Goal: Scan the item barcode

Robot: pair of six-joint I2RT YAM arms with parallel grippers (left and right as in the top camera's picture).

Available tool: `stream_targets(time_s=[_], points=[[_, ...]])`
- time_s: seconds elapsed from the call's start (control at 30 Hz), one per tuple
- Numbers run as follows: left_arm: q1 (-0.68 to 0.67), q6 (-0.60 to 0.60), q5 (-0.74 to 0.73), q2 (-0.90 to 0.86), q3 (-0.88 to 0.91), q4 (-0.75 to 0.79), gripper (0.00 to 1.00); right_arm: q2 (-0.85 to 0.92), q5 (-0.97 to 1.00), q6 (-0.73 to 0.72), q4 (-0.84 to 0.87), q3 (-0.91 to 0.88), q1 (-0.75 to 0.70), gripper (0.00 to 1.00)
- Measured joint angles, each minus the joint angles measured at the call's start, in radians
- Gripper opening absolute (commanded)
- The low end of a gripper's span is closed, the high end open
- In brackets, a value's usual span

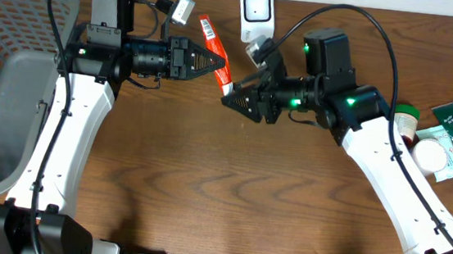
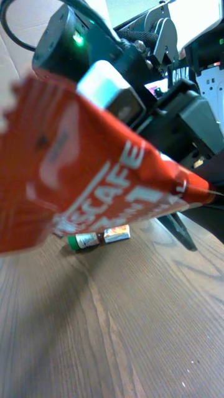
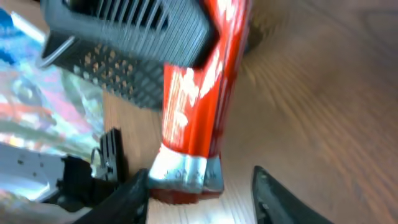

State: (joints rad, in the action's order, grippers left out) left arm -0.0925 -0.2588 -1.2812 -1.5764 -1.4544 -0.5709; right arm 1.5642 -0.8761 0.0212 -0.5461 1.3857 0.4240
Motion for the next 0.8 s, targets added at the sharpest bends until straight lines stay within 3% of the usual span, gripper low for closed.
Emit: stream_targets(time_s=[0.1, 0.17, 0.3, 0.4, 0.5, 0.63, 0.8], points=[[0.0, 0.0, 0.0, 0.0, 0.0, 0.0, 0.07, 0.0, -0.003, -0.031, 0.016, 0.0, 0.0, 0.21], [0.0, 0.0, 0.0, 0.0, 0.0, 0.0, 0.07, 0.0, -0.007, -0.045, 0.018, 0.0, 0.001, 0.14], [0.0, 0.0, -0.003, 0.0, 0.0, 0.0, 0.07, 0.0, -0.005, -0.066, 0.017, 0.0, 0.011, 0.11], [0.0, 0.0, -0.004, 0.0, 0.0, 0.0, 0.07, 0.0, -0.001, -0.069, 0.024, 0.0, 0.021, 0.02], [0.001, 0.0, -0.007, 0.0, 0.0, 0.0, 0.08, 0.0, 0.003, -0.079, 0.031, 0.0, 0.026, 0.01], [0.001, 0.003, 0.002, 0.0, 0.0, 0.002, 0.35, 0.0, 0.001, -0.084, 0.043, 0.0, 0.029, 0.01], [0.0, -0.003, 0.024, 0.0, 0.0, 0.0, 0.41, 0.0, -0.004, -0.117, 0.099, 0.0, 0.04, 0.01]])
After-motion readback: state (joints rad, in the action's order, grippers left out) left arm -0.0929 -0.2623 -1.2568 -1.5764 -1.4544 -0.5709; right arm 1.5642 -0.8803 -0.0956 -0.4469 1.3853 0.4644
